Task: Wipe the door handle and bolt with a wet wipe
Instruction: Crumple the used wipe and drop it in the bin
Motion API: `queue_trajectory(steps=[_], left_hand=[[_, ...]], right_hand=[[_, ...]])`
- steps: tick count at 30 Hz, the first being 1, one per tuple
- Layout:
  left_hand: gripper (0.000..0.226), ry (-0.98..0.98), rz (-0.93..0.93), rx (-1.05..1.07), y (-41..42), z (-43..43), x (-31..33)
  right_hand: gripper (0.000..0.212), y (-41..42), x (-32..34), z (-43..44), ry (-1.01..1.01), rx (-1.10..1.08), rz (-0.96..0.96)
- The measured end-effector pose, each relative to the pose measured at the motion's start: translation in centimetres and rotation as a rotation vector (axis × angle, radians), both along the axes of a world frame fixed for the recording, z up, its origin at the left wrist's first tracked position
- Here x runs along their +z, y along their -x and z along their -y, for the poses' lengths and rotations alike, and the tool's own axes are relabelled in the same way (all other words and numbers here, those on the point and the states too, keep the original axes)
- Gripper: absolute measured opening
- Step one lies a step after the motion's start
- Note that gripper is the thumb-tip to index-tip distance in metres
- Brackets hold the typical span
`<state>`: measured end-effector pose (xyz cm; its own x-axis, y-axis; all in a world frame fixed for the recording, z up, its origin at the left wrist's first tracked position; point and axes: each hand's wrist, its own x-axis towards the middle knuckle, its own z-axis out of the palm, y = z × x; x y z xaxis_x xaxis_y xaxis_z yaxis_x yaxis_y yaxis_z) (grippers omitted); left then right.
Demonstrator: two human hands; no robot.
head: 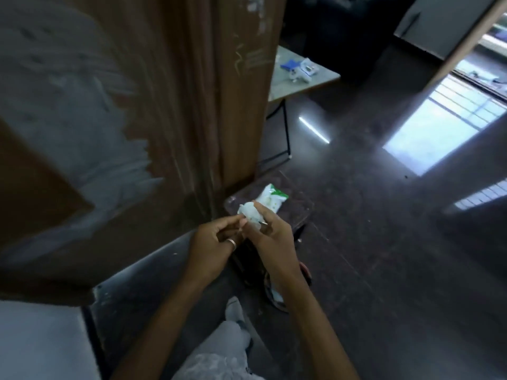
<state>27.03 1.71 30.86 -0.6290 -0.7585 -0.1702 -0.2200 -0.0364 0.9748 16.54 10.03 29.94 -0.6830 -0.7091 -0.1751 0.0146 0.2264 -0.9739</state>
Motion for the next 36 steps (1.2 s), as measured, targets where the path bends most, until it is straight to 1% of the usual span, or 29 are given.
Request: queue_trajectory(steps=[3, 7, 9, 12, 15, 17, 21, 25, 27, 31, 36], left_hand=[[0.035, -0.047, 0.0, -0.02, 3.4, -0.4, -2.2], [0.029, -0.101, 0.055, 0.023, 6.5, -0.5, -6.2], [0.032, -0.147, 0.072, 0.065, 7.0, -0.8, -7.5], [0.044, -0.189, 0.089, 0.093, 7.5, -1.4, -9.1], [0.04, -0.184, 0.136, 0.091, 7.9, -2.7, -10.4], [0.037, -0.217, 0.17, 0.106, 8.6, -4.1, -11.9], [0.035, -0.244, 0.286, 0.206, 10.1, -8.5, -15.2], [0.026, -0.253, 0.389, 0.283, 12.2, -14.7, -18.1], [0.024, -0.261, 0.422, 0.315, 13.7, -17.8, -19.7], [0.026, -0.26, 0.517, 0.306, 15.9, -22.7, -22.1], [0.027, -0.255, 0.61, 0.342, 17.0, -24.6, -23.5]], right_hand=[[0.048, 3.3, -1.8, -1.0, -0.075, -0.042, -0.012], [0.034, 6.4, -4.1, -1.6, -0.153, -0.025, 0.04], [0.029, 7.5, -4.9, -1.7, -0.192, 0.002, 0.057], [0.024, 8.5, -6.4, -1.9, -0.234, 0.062, 0.068], [0.022, 9.5, -7.9, -2.9, -0.275, 0.105, 0.068], [0.022, 10.5, -9.3, -4.1, -0.309, 0.125, 0.051], [0.018, 13.3, -13.0, -8.1, -0.432, 0.176, -0.025], [0.022, 16.5, -16.6, -13.3, -0.538, 0.256, -0.092], [0.024, 18.1, -18.0, -15.5, -0.545, 0.336, -0.157], [0.032, 20.3, -20.8, -18.4, -0.589, 0.442, -0.291], [0.036, 22.1, -23.8, -18.6, -0.59, 0.54, -0.373]])
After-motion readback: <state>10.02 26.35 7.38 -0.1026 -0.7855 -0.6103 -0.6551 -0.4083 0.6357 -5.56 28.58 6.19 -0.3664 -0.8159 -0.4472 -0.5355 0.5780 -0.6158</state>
